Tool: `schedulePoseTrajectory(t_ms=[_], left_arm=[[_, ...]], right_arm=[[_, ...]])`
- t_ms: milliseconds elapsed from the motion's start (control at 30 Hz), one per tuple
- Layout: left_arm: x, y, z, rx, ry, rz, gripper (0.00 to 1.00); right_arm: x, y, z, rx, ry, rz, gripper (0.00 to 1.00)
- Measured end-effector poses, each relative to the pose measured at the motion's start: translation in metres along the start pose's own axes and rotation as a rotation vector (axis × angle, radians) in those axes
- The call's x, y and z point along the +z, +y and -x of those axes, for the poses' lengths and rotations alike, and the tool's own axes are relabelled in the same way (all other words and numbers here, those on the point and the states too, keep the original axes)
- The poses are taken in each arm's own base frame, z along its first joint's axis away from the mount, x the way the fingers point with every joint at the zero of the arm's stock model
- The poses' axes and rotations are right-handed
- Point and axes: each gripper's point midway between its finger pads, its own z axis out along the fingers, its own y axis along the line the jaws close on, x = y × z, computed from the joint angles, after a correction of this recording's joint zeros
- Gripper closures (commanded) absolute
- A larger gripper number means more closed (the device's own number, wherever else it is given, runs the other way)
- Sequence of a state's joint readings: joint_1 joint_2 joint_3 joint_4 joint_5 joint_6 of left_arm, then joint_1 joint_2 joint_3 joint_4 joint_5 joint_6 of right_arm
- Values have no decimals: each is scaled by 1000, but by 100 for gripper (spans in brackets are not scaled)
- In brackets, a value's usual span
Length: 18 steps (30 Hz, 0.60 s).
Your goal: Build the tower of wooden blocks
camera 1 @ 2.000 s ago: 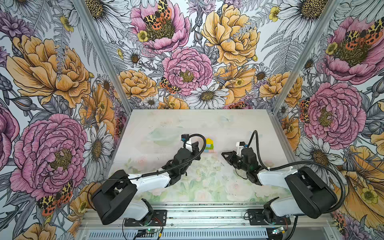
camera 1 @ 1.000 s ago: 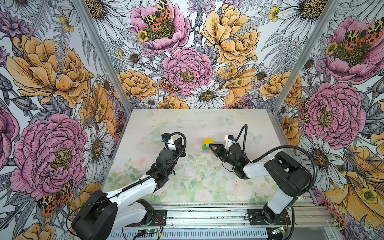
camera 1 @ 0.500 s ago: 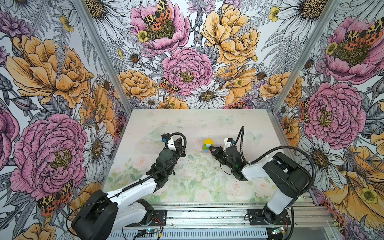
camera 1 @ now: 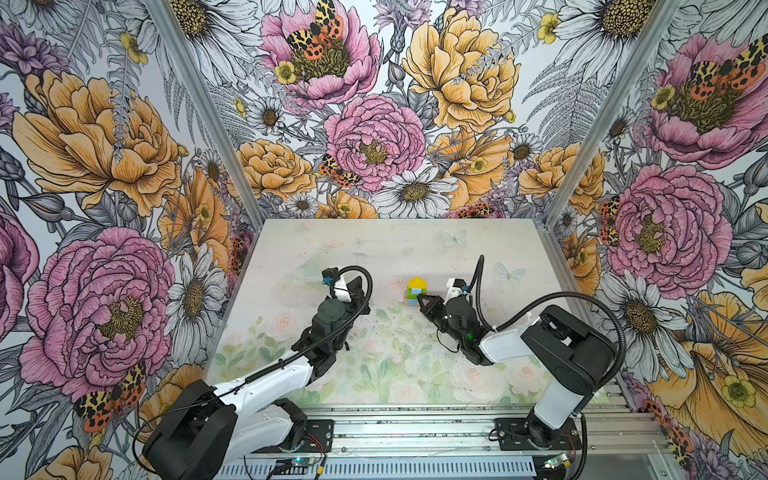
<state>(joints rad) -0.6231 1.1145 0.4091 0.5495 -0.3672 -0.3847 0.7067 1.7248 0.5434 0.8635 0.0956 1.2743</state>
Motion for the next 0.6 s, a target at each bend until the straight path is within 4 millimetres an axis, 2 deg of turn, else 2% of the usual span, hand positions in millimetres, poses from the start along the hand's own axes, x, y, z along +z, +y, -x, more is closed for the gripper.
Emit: schedulePoseTrajectory(t_ms=[600], left_arm=[[0,4,-3,3,4,9,100]], right_arm=[[0,-2,5,-7,-46,-17,100]])
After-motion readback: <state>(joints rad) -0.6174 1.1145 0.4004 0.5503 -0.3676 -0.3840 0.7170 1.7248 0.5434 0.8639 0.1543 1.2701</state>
